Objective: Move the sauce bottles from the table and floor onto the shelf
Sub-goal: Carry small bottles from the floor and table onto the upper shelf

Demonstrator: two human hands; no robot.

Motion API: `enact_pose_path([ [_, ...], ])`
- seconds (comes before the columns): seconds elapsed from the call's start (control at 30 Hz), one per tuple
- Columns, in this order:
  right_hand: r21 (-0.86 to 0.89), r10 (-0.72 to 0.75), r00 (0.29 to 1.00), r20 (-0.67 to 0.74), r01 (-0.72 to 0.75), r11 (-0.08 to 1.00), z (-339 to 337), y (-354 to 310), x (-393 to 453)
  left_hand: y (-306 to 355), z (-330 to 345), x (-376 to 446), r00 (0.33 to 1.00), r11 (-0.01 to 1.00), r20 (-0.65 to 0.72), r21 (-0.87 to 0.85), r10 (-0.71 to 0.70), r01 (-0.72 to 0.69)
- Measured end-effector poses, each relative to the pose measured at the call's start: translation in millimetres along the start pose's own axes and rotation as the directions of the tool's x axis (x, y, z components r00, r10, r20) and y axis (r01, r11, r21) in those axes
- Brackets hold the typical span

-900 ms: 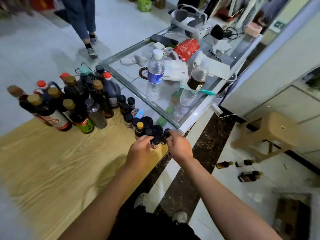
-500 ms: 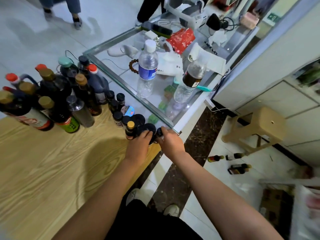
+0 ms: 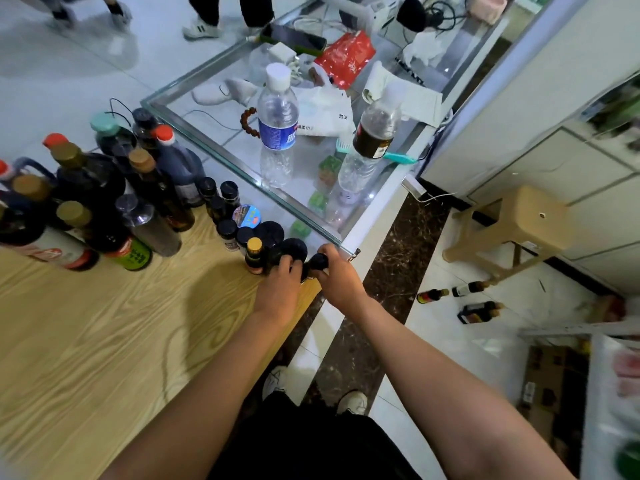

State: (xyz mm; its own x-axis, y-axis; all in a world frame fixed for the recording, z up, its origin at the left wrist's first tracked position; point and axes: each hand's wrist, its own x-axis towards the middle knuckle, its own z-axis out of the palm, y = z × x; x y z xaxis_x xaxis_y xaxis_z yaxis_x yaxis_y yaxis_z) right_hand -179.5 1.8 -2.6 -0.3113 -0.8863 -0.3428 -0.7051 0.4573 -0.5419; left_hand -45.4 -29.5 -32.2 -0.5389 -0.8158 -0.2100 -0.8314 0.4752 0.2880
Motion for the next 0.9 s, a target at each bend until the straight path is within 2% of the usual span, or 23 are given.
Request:
enact_pose_path([
  [0.13,0.049,0.016,1.000,-0.014,-0.016,0.999,-3.3,13.7,-7.1,3.8,5.5,0.1,1.000,0.999,0.022,-0.047,0.006,-0.005],
  [0.27,0.127,0.042,0.999,-0.024,-0.038,0.991,-9.1,24.7,-19.3,3.9,10.1,-4.4,1.000,0.976,-0.024,-0.218,-0.003,-0.002],
  [0.4,0.234,0.010,0.998,-0.058,0.004,0.972,-20.0,31.7,-35.2,10.9,4.5,-7.1,0.997,0.897,-0.078,-0.442,-0.030,-0.008],
  [0.6,0.486,-0.021,0.994,-0.104,0.070,0.871,-50.1,34.5,-56.5,24.0,-23.9,-16.1,0.999,0.731,-0.043,-0.682,-0.007,-0.024],
  [0.7,0.613,-0.008,0.988,-0.152,0.101,0.784,-74.3,32.0,-69.5,39.8,-45.5,-13.6,0.998,0.561,0.013,-0.826,-0.063,0.046],
  [0.77,0.687,0.052,0.982,-0.183,0.090,0.721,-87.2,32.8,-74.6,56.8,-61.6,-11.8,0.995,0.420,0.053,-0.904,-0.086,0.085],
  [0.83,0.759,0.135,0.969,-0.209,0.073,0.647,-99.6,33.5,-81.7,78.1,-75.0,-10.9,0.997,0.379,0.047,-0.923,-0.063,0.067],
  [0.9,0.855,0.216,0.948,-0.234,0.095,0.511,-111.2,33.7,-92.7,101.6,-86.9,-11.9,0.999,0.320,0.025,-0.947,-0.025,0.031],
])
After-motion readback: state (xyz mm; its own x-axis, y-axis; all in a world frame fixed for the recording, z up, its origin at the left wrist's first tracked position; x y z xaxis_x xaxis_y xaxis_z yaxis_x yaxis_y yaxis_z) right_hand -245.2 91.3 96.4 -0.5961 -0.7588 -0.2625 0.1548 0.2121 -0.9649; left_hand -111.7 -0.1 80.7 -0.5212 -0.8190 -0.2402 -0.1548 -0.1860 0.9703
